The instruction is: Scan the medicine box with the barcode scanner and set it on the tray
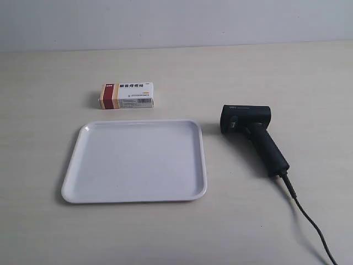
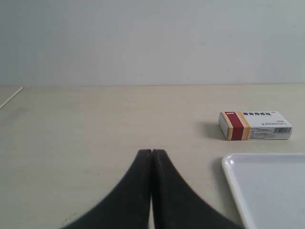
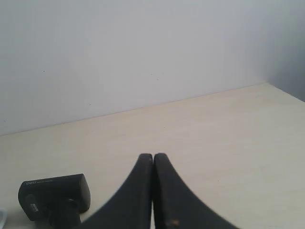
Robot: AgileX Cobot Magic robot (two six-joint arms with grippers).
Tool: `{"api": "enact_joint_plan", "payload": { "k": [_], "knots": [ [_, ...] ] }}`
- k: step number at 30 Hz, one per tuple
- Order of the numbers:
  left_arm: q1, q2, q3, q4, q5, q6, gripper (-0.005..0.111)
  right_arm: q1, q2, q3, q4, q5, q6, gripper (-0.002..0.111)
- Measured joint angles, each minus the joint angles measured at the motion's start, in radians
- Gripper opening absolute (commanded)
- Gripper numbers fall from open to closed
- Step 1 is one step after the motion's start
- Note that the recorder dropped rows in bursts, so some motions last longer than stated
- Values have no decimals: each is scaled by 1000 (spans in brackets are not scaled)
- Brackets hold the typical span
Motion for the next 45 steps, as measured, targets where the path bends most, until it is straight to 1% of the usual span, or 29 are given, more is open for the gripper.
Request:
{"api": "enact_joint_plan", "payload": {
  "k": [18,21,23,26,27,30,32,35,37,38,40,41,42,43,45],
  "knots": [
    [0,0,0,0,0,0,3,0,0,0,0,0,0,0],
    [0,0,0,-27,-10,-19,3,0,0,0,0,0,0,0],
    [0,0,3,-115,-78,-75,3,0,0,0,0,0,0,0],
    [0,0,6,-246,-265,-151,0,0,0,0,16,-3,0,0],
    [0,0,6,-257,-329,-158,0,0,0,0,29,-5,0,0],
    [0,33,-1,-268,-587,-134,0,0,0,0,87,-30,0,0],
    [0,156,-54,-308,-682,-60,0,0,0,0,124,-48,0,0],
    [0,418,-173,-328,-702,15,0,0,0,0,150,-67,0,0],
    [0,619,-280,-289,-662,11,0,0,0,0,158,-72,0,0],
    [0,756,-339,-247,-623,-9,0,0,0,0,160,-72,0,0],
    [-9,969,-464,-138,-499,-62,0,0,0,0,162,-72,0,0],
    [-20,1062,-546,-89,-421,-83,0,0,0,0,162,-72,0,0],
    [-45,1195,-635,-21,-278,-96,0,0,0,0,162,-72,0,0],
    [-64,1279,-727,7,-175,-90,0,0,0,0,162,-72,0,0],
    [-111,1470,-920,14,73,10,0,0,0,0,162,-74,0,0]
  ]
}}
